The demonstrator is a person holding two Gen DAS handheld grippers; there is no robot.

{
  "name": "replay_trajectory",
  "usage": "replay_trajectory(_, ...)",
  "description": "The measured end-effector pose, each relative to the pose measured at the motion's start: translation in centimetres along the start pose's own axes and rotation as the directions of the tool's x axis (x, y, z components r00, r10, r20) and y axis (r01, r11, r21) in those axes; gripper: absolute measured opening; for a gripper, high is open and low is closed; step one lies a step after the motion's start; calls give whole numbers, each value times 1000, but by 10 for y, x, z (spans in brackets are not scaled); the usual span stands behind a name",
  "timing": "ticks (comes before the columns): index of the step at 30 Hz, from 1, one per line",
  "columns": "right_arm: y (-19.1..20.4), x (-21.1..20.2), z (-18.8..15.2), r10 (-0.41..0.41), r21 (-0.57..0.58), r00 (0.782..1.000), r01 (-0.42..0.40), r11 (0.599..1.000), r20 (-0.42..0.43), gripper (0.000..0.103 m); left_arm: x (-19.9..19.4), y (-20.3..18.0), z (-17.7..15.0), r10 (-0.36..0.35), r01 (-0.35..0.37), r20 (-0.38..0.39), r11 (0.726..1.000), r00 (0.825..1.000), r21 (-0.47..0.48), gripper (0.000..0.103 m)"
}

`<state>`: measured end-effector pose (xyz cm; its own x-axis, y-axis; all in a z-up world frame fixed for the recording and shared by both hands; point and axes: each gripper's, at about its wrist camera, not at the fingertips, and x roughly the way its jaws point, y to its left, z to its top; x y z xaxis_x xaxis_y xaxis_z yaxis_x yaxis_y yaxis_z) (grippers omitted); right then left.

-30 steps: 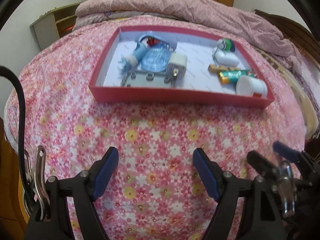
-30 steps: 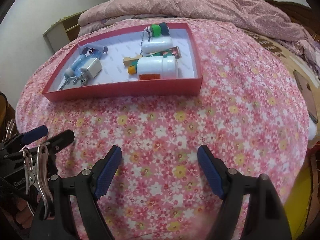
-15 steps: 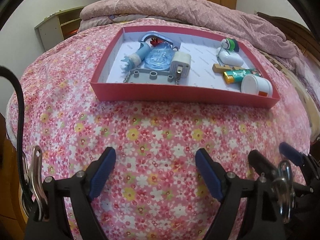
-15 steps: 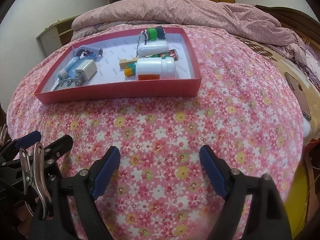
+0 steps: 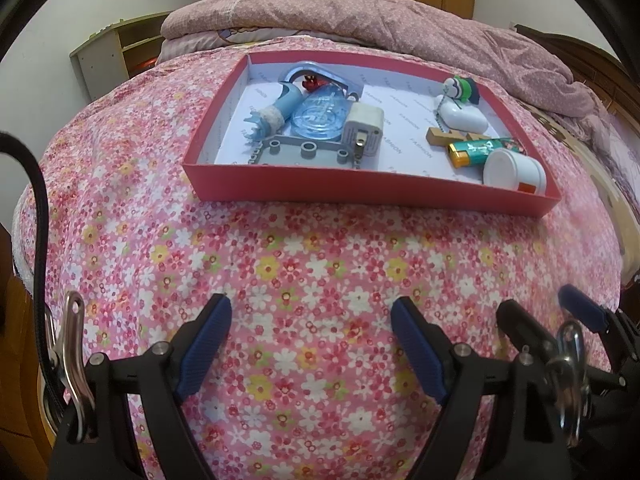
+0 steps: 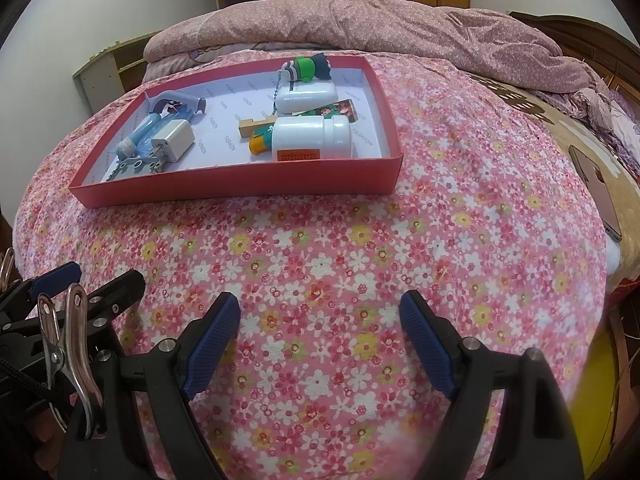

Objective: Organize rigid objects

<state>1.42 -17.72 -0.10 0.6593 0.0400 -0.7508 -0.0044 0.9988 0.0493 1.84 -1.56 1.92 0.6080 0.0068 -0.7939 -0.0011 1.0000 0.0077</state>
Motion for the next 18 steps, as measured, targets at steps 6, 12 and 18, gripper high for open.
replay_trajectory(6,0,0,0,0,1,1000,0,1000,0,85,0,0,0,1,-1,-2,1000,1000,-1,86)
replay_trajectory(12,0,0,1,0,0,1000,0,1000,1,85,1,2,0,1,-1,-5,1000,1000,-3,86)
replay_trajectory(18,0,0,1,0,0,1000,0,1000,1,85,1,2,1,2,-2,-7,1000,1000,-4,86)
